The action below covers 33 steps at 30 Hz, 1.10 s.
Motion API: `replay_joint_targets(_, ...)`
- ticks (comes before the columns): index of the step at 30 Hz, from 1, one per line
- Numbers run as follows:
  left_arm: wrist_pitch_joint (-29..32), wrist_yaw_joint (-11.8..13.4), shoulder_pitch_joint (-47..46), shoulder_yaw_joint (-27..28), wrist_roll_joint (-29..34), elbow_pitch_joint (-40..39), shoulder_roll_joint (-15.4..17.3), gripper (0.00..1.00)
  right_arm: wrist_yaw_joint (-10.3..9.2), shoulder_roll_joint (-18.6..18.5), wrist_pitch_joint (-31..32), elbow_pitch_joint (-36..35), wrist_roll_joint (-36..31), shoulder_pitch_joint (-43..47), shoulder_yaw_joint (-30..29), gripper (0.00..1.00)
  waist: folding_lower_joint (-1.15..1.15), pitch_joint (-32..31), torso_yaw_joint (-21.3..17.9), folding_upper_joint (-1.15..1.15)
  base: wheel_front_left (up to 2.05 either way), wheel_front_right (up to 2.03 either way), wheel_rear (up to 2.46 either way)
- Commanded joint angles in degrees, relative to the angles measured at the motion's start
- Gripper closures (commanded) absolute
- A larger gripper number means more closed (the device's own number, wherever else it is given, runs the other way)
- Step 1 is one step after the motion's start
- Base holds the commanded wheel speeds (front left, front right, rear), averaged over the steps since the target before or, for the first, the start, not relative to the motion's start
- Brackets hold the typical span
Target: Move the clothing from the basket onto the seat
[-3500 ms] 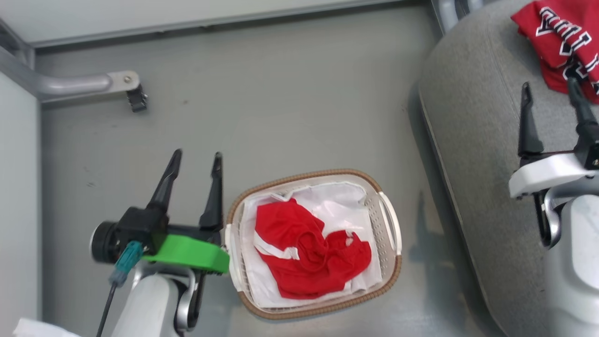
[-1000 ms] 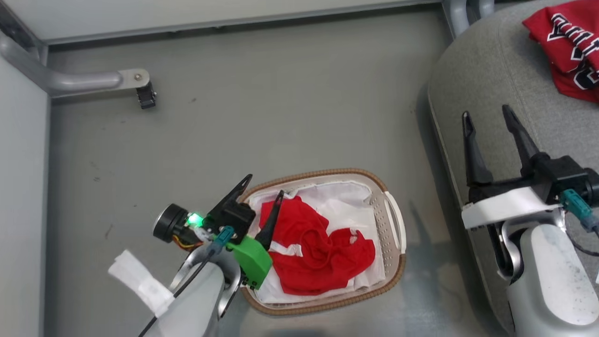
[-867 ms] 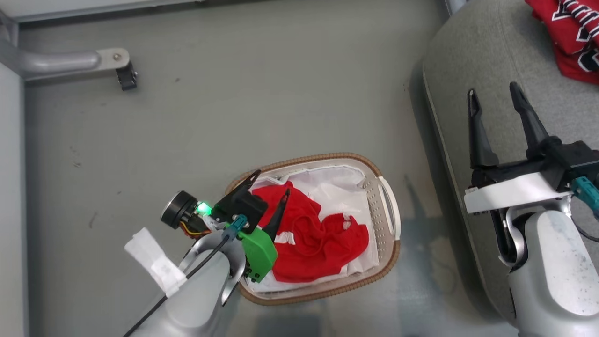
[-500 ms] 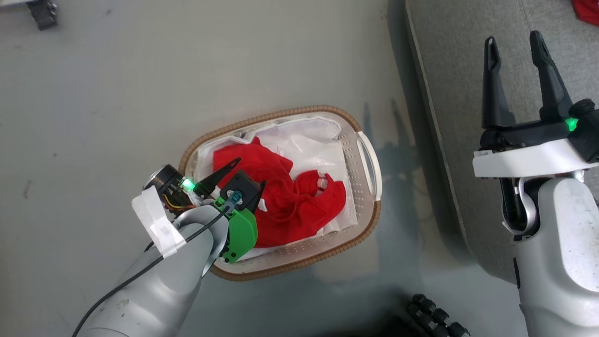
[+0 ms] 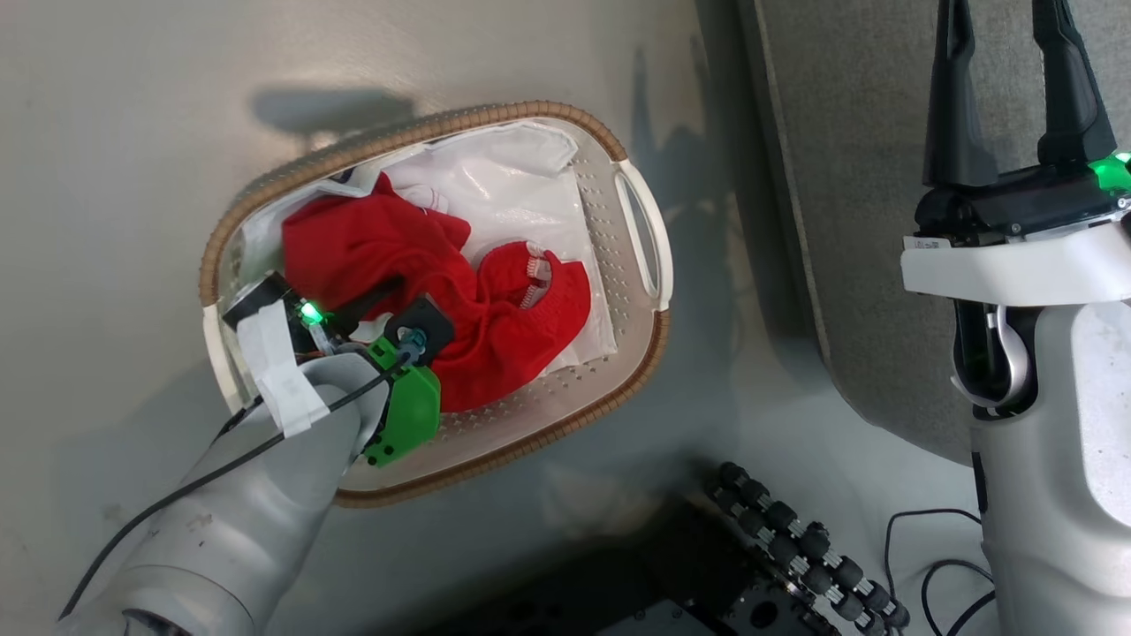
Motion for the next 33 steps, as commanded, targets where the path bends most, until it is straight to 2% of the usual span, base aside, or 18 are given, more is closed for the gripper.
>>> replay_joint_targets(1,-0.47,0.23,-1.65,0.35,-0.37,0.68,0.8,0.0,-0.08,-0.01,-0.12,-0.57,0.11,-0.38,-0.01,0.0,-0.01,3.14,-2.57,0.63,0.0,0.0,0.0)
replay_joint_targets(4,-0.81,0.6,-2.29,0.55,-0.83,2.1,0.67,0.0,-0.08,-0.03,-0.12,-0.92,-0.02,-0.36,0.08,0.0,-0.01,3.34,-2.62,0.63,0.0,0.0,0.0)
replay_joint_targets(5,-0.93,0.64,-2.54,0.52,-1.02,2.49,0.58,0.16,-0.08,-0.04,-0.12,-0.9,-0.07,-0.38,0.12,0.0,-0.01,3.37,-2.66,0.63,0.0,0.0,0.0)
replay_joint_targets(8,-1.31,0.65,-2.74,0.83,-1.78,3.31,0.11,0.95,-0.08,-0.04,-0.12,-0.67,-0.09,-0.49,0.29,0.0,-0.01,3.27,-2.83,0.63,0.0,0.0,0.0)
replay_joint_targets(9,-1.54,0.65,-2.56,1.0,-2.12,3.45,0.0,1.0,-0.08,-0.04,-0.12,-0.53,0.06,-0.52,0.37,0.0,-0.01,3.1,-2.92,0.63,0.0,0.0,0.0)
replay_joint_targets(17,-3.92,0.94,0.71,2.08,-4.44,1.64,-1.25,1.0,-0.08,-0.05,-0.12,1.18,-1.73,0.87,1.11,0.0,-0.01,-1.22,-1.16,0.63,0.0,0.0,0.0)
replay_joint_targets(22,-4.34,1.33,3.74,3.11,-5.83,-3.3,-1.34,1.0,-0.08,-0.08,-0.11,2.54,-3.85,2.08,1.46,0.0,-0.01,-6.4,0.91,0.63,0.0,0.0,0.0)
replay_joint_targets(33,-4.35,2.52,13.74,6.23,-6.57,-21.66,3.69,1.0,-0.08,-0.11,-0.12,6.49,-9.51,7.43,0.95,0.0,-0.01,-21.59,6.12,0.63,0.0,0.0,0.0)
